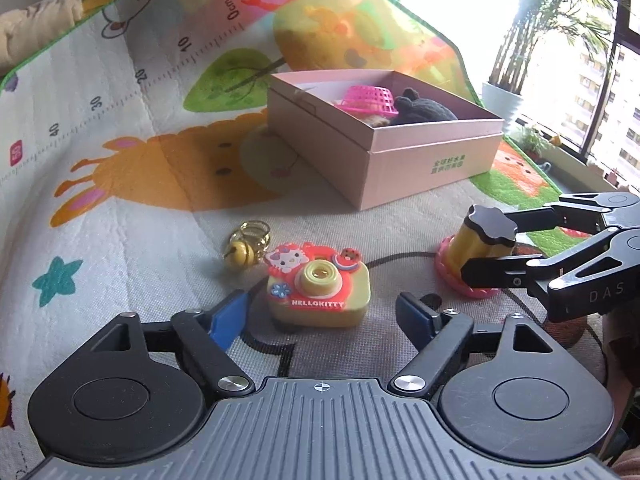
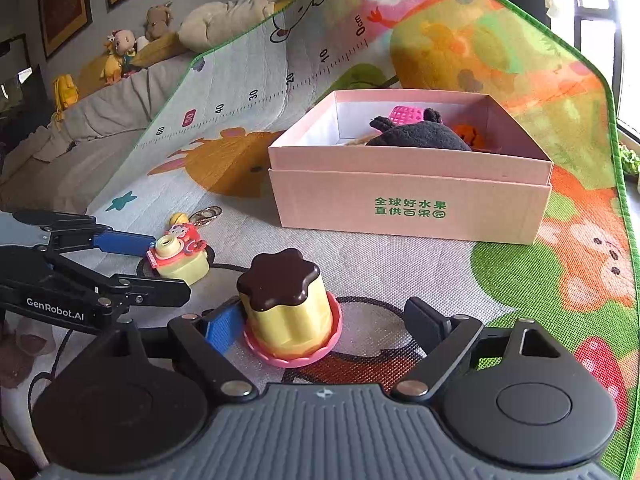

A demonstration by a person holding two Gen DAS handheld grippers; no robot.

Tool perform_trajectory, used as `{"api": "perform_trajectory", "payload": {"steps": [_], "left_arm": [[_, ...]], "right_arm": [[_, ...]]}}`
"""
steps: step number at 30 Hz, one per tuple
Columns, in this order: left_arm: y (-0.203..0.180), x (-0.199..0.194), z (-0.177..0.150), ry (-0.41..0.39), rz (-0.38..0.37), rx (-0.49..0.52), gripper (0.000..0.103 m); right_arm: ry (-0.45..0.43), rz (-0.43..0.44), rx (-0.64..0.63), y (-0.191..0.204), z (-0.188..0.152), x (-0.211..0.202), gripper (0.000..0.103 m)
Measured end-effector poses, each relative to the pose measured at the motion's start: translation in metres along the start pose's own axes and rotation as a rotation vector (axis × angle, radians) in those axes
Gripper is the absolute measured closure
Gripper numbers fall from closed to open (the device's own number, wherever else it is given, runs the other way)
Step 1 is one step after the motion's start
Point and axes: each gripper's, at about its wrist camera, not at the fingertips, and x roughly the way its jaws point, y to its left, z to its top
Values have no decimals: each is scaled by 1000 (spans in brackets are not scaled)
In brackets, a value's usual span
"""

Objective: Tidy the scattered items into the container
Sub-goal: 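Drop the Hello Kitty toy into the pink box with the left gripper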

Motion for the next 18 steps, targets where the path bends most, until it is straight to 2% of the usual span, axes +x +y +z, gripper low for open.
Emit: {"api": "perform_trajectory", "payload": {"steps": [2, 5, 18], "left_arm": [[-5, 2, -1, 2, 7, 24, 9], [-10, 3, -2, 4, 22, 45, 8], [-12, 1, -3, 19, 66, 22, 4]], "right_arm": [[4, -2, 0, 0, 0, 1, 13], [3, -4, 2, 0, 0, 1, 13], [-2, 11, 35, -5, 1, 0, 8]]}}
